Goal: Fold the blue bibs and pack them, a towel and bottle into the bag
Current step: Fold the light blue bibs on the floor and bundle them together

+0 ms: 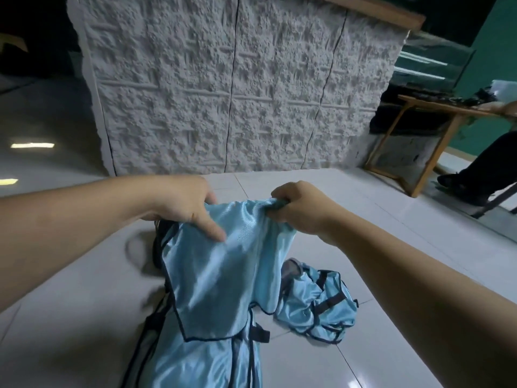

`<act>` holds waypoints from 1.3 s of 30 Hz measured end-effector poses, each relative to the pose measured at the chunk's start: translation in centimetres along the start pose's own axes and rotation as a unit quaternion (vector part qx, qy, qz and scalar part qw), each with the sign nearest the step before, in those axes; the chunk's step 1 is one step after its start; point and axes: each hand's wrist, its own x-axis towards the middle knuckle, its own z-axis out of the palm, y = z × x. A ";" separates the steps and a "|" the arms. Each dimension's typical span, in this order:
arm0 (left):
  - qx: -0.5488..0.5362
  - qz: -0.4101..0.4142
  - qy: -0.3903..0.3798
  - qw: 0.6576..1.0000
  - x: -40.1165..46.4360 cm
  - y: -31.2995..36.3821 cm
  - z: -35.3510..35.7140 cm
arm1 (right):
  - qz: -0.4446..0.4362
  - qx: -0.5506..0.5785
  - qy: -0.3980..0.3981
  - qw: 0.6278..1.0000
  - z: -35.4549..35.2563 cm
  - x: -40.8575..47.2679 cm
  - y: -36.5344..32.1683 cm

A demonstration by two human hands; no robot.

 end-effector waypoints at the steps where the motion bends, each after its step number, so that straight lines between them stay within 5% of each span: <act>1: 0.022 0.001 -0.008 1.000 0.0 -0.2 0.4 | -0.002 0.007 -0.004 1.000 0.3 0.0 0.3; 7: 0.149 0.024 -0.043 0.988 1.0 -2.3 1.3 | -0.006 0.034 -0.095 0.995 2.0 -0.4 1.8; 11: 0.069 0.010 -0.165 0.984 0.9 -5.1 2.7 | 0.011 0.087 -0.206 0.975 3.6 -0.6 3.4; 15: 0.003 -0.015 -0.192 0.981 3.1 -8.1 5.0 | 0.055 0.127 -0.203 0.969 7.0 0.9 5.4; 21: 0.179 -0.038 -0.095 0.979 10.2 -13.3 12.2 | 0.055 -0.140 -0.155 0.976 15.6 5.0 10.3; 31: 0.310 -0.081 0.109 0.941 16.1 -18.3 21.3 | 0.160 -0.208 -0.043 0.964 26.7 8.5 18.6; 33: 0.312 -0.046 0.207 0.926 15.9 -18.0 21.9 | 0.111 -0.238 0.025 0.965 27.4 8.1 18.6; 35: 0.239 0.089 0.322 0.912 15.1 -16.8 23.7 | -0.010 -0.207 0.091 0.974 28.8 6.8 18.2; 37: 0.199 0.201 0.315 0.906 13.9 -15.9 26.2 | -0.101 -0.160 0.031 0.981 31.3 4.8 18.3; 39: 0.231 0.186 0.233 0.926 13.9 -17.0 29.0 | -0.080 -0.184 -0.094 0.975 33.2 3.1 18.5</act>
